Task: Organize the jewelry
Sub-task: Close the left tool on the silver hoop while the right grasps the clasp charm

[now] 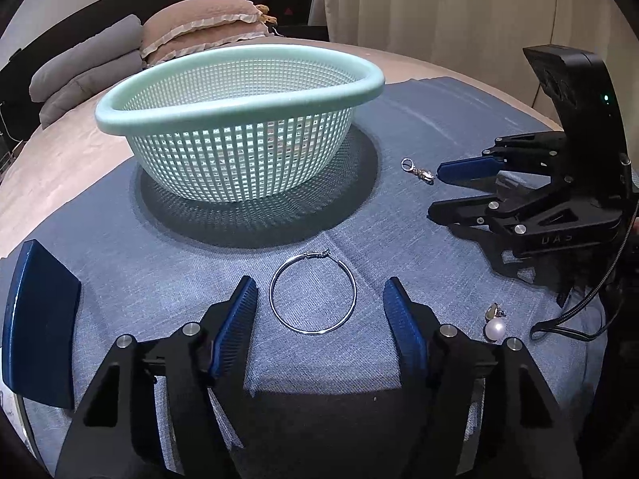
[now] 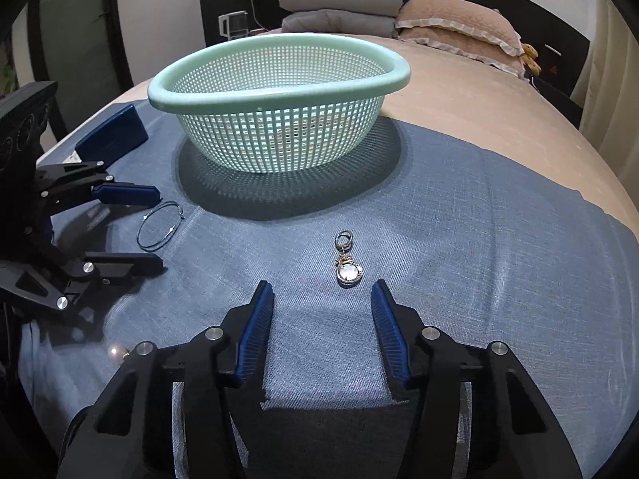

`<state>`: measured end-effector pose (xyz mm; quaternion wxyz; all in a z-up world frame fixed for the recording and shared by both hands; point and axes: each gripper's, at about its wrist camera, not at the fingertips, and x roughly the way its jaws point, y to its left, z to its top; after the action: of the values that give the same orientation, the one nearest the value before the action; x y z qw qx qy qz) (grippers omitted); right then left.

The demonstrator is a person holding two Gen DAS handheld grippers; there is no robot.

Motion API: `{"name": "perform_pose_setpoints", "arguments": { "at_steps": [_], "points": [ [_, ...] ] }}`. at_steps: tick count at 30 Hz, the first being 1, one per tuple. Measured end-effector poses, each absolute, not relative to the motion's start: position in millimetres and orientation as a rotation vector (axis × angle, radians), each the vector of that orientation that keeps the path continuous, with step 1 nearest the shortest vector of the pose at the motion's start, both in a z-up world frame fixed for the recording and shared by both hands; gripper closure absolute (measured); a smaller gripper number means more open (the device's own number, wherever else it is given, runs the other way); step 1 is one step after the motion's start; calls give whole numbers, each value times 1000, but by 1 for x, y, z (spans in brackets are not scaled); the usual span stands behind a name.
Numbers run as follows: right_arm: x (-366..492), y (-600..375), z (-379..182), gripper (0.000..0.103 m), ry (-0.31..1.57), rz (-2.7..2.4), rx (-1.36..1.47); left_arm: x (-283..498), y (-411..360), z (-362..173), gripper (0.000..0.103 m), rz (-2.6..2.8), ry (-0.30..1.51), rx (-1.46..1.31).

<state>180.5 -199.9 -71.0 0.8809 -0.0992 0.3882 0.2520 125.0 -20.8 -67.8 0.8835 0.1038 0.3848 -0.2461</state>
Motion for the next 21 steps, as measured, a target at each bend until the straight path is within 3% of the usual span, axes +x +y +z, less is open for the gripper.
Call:
{"name": "perform_pose_setpoints", "arguments": {
  "at_steps": [5,8,16,21],
  "points": [
    [180,-201,-70,87,804,533,-198,126,-19,-67,48,-549,799,205],
    [178,-202,-69,97,796,536,-195,126,-20,-67,53,-572,802,199],
    [178,-210,-65,101,778,542,-154,126,-20,-68,58,-601,804,185],
    [178,-212,-63,97,780,535,-150,126,-21,-68,58,-610,804,185]
  ]
}}
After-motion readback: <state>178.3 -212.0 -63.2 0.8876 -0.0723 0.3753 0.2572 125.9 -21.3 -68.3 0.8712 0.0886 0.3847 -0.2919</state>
